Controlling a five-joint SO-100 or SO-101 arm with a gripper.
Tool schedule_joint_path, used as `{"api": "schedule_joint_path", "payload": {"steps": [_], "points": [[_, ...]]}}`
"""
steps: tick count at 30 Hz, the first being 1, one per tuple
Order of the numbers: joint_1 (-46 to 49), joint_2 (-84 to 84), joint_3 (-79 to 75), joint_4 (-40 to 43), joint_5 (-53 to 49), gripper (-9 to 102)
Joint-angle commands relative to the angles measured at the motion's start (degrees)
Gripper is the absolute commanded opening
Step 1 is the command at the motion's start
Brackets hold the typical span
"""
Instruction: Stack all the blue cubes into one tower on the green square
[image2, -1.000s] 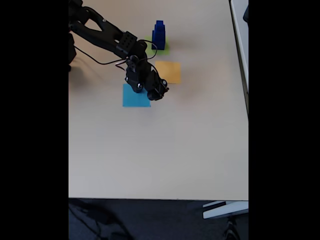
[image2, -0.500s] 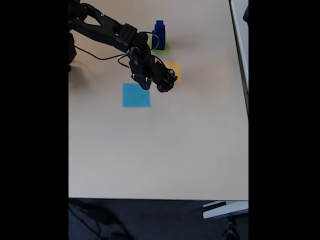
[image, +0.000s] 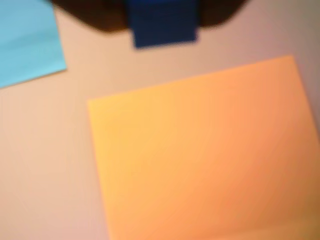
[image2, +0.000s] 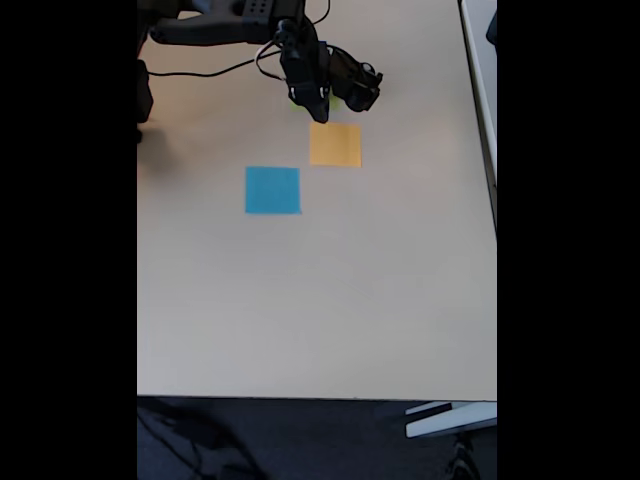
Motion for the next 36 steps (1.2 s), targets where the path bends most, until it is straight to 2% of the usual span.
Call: {"api": "schedule_joint_path", "payload": {"steps": [1, 8, 18, 28, 36], "points": [[-2.99, 3.08, -7.47, 2.64, 1.67, 0], [-8.44, 0.53, -15.56, 4.66, 7.03, 0], [-14.85, 0.70, -17.49, 7.65, 15.29, 0], [-15.64, 2.02, -17.75, 14.15, 12.30, 0], [-16.17, 0.88, -20.13, 10.55, 10.46, 0]]}}
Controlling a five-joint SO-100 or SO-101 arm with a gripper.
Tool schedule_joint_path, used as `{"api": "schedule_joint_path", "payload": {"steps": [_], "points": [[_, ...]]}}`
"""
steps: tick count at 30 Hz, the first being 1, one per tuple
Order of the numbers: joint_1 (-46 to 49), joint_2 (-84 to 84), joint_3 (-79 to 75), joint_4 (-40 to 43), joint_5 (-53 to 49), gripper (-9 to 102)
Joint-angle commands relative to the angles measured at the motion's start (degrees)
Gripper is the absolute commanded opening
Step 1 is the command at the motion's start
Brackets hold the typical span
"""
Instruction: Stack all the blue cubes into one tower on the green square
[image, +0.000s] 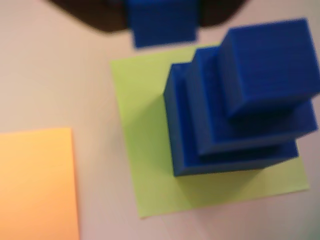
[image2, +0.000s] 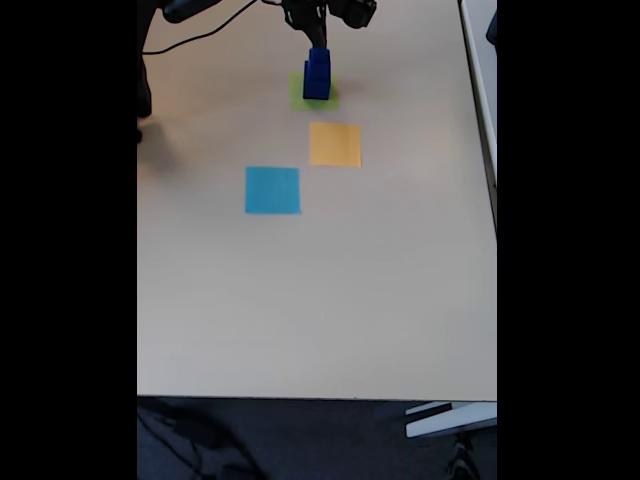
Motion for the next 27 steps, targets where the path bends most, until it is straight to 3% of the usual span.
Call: {"api": "schedule_joint_path", "payload": {"steps": [1, 16, 27], "points": [[-1.23, 1.76, -3.43, -3.25, -0.35, 0], [-7.38, 0.35, 1.93, -5.19, 8.79, 0], [-5.98, 1.93, 5.80, -5.19, 7.12, 0]]}}
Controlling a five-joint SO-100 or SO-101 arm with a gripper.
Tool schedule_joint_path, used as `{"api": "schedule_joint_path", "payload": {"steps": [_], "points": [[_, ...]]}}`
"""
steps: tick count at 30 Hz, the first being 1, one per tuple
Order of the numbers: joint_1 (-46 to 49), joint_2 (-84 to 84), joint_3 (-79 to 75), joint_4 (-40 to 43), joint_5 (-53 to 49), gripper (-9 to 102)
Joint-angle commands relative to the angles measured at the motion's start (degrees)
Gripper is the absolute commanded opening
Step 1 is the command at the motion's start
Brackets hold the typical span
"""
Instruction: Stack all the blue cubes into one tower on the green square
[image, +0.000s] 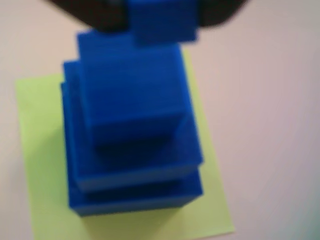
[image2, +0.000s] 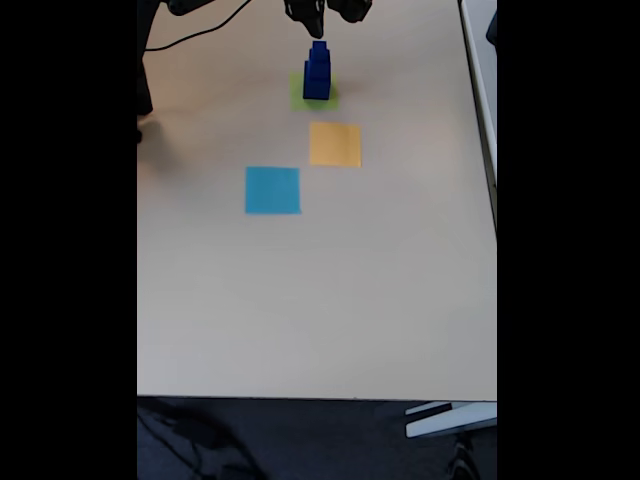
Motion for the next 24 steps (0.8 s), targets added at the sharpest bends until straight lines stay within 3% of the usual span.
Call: {"api": "schedule_joint_path", "payload": {"steps": [1, 24], "points": [[1.23, 3.34, -0.44, -1.05, -1.49, 0], [0.88, 1.05, -1.49, -2.72, -1.67, 0]]}}
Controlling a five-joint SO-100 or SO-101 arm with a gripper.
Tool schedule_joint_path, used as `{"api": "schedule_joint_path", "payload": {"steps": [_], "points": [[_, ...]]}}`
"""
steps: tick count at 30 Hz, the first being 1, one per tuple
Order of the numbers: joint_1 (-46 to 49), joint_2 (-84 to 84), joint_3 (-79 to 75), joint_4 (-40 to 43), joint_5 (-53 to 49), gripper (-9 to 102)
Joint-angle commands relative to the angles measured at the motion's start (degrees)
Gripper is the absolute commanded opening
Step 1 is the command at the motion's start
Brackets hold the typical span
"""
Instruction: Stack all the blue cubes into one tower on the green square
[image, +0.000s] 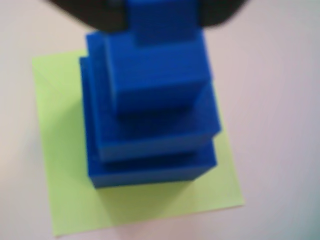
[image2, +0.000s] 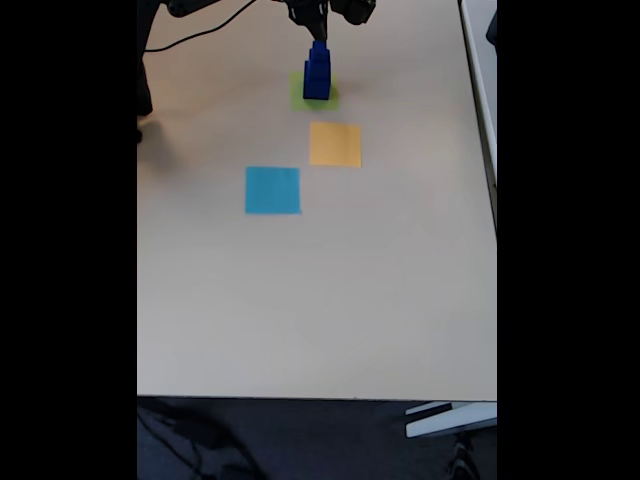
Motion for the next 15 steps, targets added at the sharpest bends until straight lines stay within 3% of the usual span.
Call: {"api": "schedule_joint_path", "payload": {"steps": [1, 15], "points": [[-0.44, 0.97, -1.49, -1.05, 0.53, 0], [-0.26, 1.67, 1.32, -1.93, 0.53, 0]]}}
